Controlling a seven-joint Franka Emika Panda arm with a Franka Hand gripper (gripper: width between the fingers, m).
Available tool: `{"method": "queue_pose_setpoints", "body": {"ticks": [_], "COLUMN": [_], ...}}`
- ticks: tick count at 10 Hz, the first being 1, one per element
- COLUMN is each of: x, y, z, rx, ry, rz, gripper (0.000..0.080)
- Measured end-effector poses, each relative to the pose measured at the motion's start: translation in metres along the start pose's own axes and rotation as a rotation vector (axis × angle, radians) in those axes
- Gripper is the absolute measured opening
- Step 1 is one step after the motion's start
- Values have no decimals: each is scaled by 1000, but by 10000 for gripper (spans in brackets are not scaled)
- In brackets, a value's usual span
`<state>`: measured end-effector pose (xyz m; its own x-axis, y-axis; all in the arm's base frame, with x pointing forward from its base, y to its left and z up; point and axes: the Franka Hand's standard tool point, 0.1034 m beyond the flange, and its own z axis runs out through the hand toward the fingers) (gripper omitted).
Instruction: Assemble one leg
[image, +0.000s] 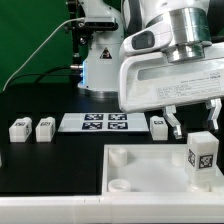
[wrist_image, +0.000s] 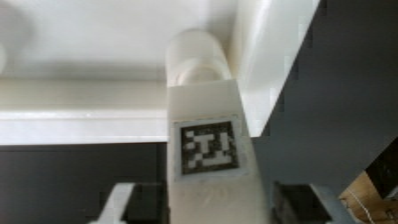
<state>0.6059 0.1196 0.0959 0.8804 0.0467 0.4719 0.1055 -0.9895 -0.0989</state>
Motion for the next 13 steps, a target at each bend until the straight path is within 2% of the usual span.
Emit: {"method": "queue_pose_setpoints", "body": {"ticks": [3, 6, 7, 8, 9, 10, 11, 13], "x": [-14, -18, -18, -18, -18, -18, -18, -18], "y": [-20, -17, -17, -17, -17, -17, -17, -17], "z": [5, 7, 7, 7, 7, 7, 7, 7], "rx": [11, 9, 9, 9, 9, 9, 9, 9], "ry": [-41, -49, -49, -49, -49, -49, -49, -49], "rz": [5, -8, -9, -10, -10, -10, -10, -10], "gripper": [256, 248, 300, 300, 486, 595, 639, 647]}}
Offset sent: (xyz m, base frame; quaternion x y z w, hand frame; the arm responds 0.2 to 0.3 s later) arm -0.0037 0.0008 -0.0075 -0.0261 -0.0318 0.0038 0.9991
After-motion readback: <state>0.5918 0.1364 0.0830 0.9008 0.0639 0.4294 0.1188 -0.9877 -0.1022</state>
